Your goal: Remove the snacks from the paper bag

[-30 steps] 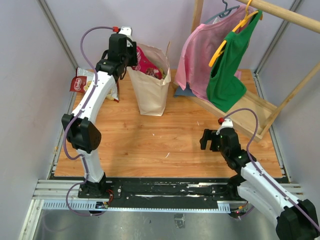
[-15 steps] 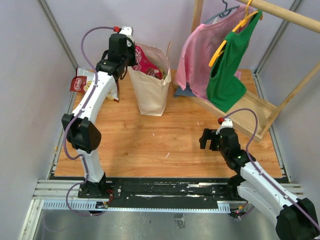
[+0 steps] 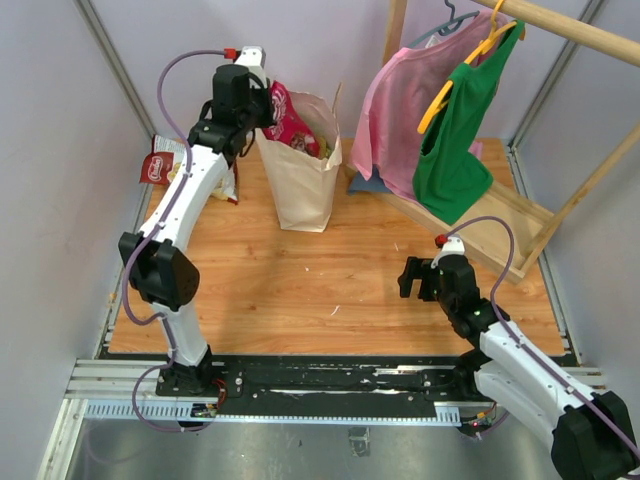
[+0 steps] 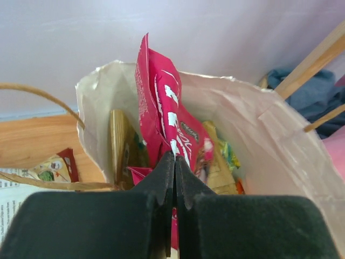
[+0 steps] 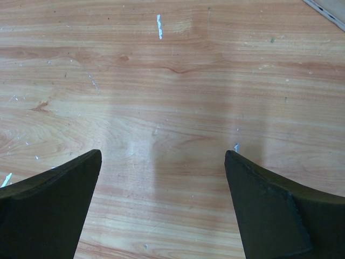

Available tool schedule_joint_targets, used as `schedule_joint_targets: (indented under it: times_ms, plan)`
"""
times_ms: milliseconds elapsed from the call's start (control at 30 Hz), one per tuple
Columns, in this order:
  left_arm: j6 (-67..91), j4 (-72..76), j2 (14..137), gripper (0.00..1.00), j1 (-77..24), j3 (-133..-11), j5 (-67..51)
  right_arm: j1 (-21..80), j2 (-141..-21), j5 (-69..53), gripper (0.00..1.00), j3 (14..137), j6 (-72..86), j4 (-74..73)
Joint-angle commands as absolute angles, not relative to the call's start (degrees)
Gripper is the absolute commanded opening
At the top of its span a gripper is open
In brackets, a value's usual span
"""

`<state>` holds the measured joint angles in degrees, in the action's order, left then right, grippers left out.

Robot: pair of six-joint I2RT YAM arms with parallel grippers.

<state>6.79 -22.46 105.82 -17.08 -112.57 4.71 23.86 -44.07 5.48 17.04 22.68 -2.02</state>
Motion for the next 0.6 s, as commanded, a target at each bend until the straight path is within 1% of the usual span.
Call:
schedule_joint_targets:
  times_ms: [0,100,233,333,567]
  plan:
    - [7.9,-13.67,98.12,0.0,-17.2,-112.8,3.84,24.61,-44.46,5.54,0.98,16.3,22.51,-0.52]
    - [8.73,-10.06,94.48,0.0,-17.23,-111.4,3.98,24.62,-44.47,5.54,0.98,16.38,22.56,-0.69]
    - [10.17,-3.27,87.09,0.01,-17.23,-106.53,2.96,24.65,-44.51,5.49,0.98,16.29,22.57,-0.53]
    - [11.21,4.52,79.66,0.01,-17.23,-100.24,3.31,24.61,-44.94,5.32,0.98,16.29,22.53,-0.31]
    - [12.04,25.09,61.66,0.01,-17.22,-82.93,8.63,24.62,-45.66,4.77,0.99,16.44,22.47,-0.01]
